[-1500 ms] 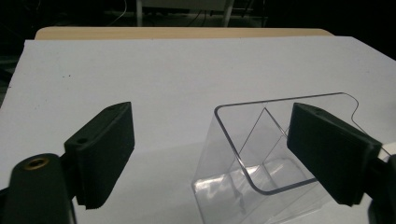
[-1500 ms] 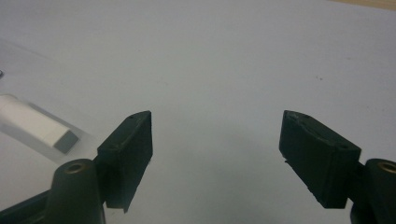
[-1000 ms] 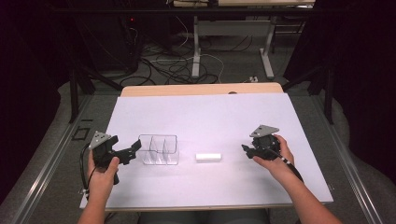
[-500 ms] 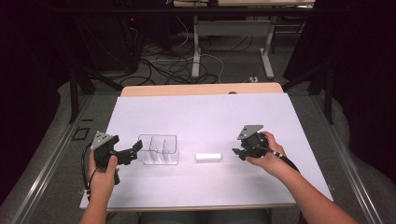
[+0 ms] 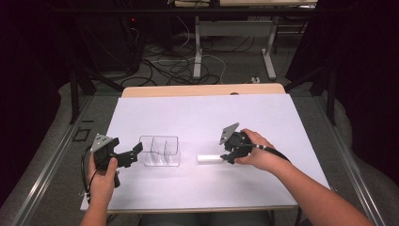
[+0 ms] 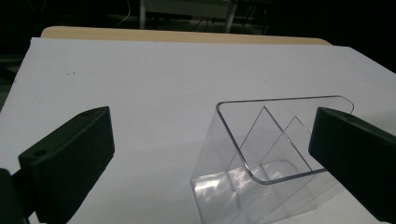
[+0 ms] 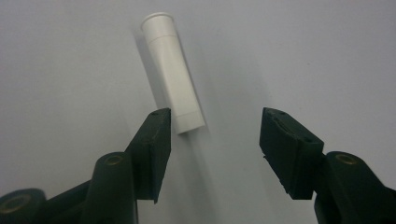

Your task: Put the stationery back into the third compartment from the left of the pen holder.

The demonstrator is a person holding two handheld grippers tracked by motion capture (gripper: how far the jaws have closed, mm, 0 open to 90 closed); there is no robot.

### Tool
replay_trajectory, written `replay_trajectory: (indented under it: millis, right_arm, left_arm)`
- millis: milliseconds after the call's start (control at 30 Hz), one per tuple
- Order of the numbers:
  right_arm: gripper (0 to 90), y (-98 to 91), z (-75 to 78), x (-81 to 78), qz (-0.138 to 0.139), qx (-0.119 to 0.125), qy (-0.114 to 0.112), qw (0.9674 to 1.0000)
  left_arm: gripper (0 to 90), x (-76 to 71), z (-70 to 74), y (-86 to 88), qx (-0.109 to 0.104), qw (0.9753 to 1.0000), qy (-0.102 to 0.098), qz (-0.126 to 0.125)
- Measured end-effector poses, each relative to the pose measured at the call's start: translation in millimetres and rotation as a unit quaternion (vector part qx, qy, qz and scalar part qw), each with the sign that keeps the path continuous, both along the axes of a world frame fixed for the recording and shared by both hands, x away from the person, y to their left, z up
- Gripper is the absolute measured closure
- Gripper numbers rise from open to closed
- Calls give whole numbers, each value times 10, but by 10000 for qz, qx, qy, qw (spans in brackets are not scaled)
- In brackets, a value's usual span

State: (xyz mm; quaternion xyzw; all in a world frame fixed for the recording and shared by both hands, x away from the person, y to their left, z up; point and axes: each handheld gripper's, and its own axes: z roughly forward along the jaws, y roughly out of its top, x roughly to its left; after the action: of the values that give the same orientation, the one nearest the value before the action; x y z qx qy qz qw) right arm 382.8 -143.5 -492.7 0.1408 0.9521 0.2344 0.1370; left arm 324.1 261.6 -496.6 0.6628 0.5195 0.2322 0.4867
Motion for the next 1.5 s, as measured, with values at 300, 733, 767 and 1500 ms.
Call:
replay_trajectory:
  millis: [300,733,767,1500]
  right_arm:
    - [465,233,-99,48,466,-463,112,9978]
    - [526,322,-287,112,614,-786,312,9945]
    - [530,326,-297,126,681,-822,304,9938]
    - [694,404,-373,65,1075,-1215,47,9867]
  left_arm:
    - [2,8,1,16,2,10000,-3,11]
    - [2,13,-3,4,37,10000,2,-17]
    - [2,13,-4,3,31,10000,7,-23]
    - [2,14,-8,-26,31,10000,35,-80]
